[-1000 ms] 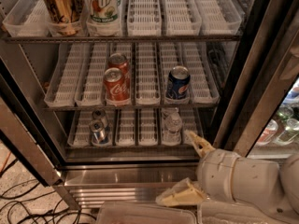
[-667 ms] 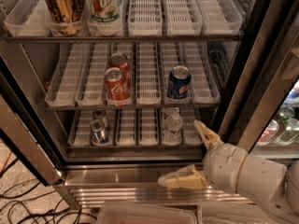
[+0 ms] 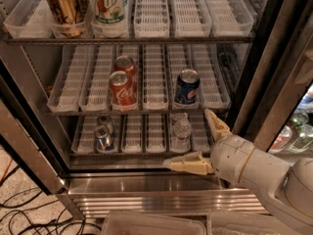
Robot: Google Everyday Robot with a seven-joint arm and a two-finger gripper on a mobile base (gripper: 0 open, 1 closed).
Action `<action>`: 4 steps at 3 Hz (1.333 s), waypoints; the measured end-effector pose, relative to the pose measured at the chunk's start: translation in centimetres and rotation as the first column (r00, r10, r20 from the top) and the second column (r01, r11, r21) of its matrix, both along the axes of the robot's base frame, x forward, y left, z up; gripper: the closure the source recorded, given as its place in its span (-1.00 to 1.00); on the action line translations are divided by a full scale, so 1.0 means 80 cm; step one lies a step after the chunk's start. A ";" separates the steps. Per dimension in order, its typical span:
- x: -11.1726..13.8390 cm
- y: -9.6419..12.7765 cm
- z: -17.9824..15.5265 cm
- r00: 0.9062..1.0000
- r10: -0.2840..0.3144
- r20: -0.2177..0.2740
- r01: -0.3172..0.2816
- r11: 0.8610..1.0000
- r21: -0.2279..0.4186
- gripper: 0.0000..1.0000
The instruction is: Pick pepsi can from middle shelf of fridge
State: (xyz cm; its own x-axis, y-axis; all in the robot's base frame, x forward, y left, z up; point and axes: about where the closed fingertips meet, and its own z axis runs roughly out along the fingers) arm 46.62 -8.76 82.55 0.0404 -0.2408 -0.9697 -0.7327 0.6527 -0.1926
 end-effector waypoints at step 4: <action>0.034 -0.010 -0.006 0.969 -0.242 0.046 0.238 0.968 0.073 -1.00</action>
Offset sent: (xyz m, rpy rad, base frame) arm 0.0068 -0.0254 -0.0334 0.1549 0.0225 -0.3649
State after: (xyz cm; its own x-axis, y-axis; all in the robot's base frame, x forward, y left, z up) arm 49.36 -9.60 82.06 0.0426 -0.1848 -0.9819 -0.5428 0.8208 -0.1780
